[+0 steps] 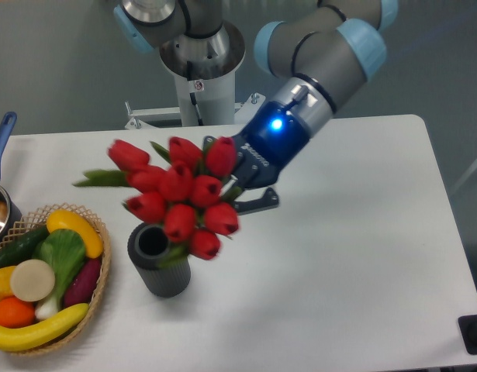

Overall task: Insert the flowers into the vase
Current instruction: 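Carry the tulips over the black vase, stems pointing down, then lower the tulip stems into the black vase opening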

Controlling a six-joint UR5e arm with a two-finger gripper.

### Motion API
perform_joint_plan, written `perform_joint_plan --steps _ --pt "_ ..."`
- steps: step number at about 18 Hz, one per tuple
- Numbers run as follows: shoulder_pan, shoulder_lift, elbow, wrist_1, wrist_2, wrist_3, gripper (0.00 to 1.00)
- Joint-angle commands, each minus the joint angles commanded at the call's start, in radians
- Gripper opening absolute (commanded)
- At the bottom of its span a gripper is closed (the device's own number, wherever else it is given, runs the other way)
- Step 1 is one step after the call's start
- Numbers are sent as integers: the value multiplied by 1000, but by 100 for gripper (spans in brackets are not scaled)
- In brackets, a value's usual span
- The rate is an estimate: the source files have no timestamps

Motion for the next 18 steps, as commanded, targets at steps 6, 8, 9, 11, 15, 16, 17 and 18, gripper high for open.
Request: perform_joint_plan --steps 6,8,9,11,15,16,17,18 --pt "-32 8 -37 0 0 2 7" --pt "-41 9 -57 0 0 2 8" --pt "-45 14 -69 0 0 5 9" --pt "-45 21 -86 0 0 17 11" --pt "-48 9 -90 2 1 21 11" --pt "-48 6 -94 3 1 28 11" --pt "-51 8 -103 12 1 31 11" --pt "-51 8 -110 18 1 31 11"
